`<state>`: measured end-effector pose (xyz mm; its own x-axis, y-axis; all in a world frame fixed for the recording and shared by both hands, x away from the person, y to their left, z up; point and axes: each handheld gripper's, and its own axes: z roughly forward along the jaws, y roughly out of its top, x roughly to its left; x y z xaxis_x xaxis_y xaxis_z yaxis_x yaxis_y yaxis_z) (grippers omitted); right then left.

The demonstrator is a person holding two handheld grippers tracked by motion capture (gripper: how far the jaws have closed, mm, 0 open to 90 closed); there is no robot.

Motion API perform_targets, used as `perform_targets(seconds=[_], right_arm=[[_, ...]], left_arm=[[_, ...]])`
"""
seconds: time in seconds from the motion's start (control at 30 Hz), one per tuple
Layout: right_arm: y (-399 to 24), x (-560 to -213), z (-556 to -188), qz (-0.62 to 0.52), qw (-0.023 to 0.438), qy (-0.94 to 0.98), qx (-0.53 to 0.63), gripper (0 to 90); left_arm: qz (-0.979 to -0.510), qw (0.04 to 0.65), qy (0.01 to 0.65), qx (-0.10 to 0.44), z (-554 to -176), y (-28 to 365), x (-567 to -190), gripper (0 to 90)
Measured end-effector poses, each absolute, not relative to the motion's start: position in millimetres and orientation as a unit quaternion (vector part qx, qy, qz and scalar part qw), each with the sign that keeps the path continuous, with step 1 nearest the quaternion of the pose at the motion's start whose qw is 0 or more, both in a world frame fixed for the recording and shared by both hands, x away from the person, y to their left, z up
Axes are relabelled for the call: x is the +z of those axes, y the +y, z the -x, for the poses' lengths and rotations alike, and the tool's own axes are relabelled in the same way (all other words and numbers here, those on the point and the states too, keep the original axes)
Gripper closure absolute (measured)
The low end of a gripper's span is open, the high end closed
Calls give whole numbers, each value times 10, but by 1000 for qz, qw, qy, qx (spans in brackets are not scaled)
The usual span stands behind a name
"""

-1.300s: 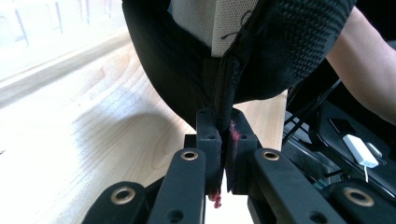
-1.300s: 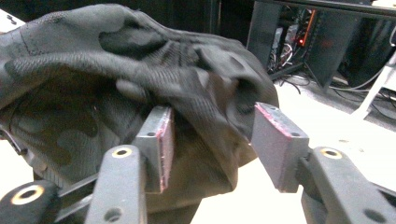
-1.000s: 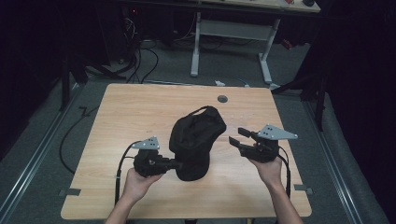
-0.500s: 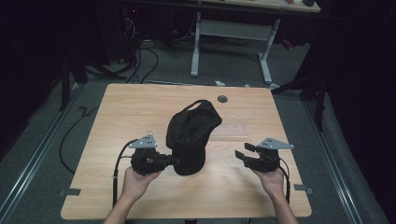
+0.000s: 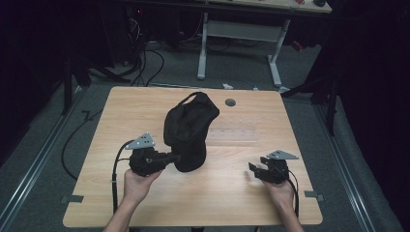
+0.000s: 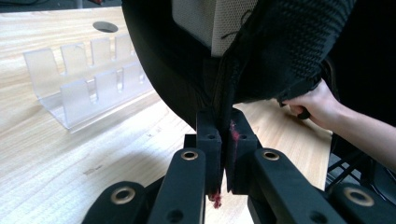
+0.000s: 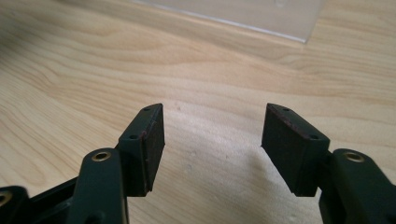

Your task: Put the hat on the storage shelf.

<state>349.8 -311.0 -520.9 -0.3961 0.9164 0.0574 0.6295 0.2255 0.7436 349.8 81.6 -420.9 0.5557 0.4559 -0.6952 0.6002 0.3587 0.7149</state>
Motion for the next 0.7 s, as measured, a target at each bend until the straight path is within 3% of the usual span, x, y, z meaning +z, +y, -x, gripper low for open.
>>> perform_targets(seconds=[0.23, 0.7], right_arm=[[-3060, -5306, -3481, -504, 227, 767, 325, 375], [-3064, -5306, -3484, -511, 228, 764, 322, 349]], left_arm=[[-558, 681, 473, -37, -3591, 816, -4158, 861], [-529, 700, 480, 1, -3854, 749, -3978, 862]])
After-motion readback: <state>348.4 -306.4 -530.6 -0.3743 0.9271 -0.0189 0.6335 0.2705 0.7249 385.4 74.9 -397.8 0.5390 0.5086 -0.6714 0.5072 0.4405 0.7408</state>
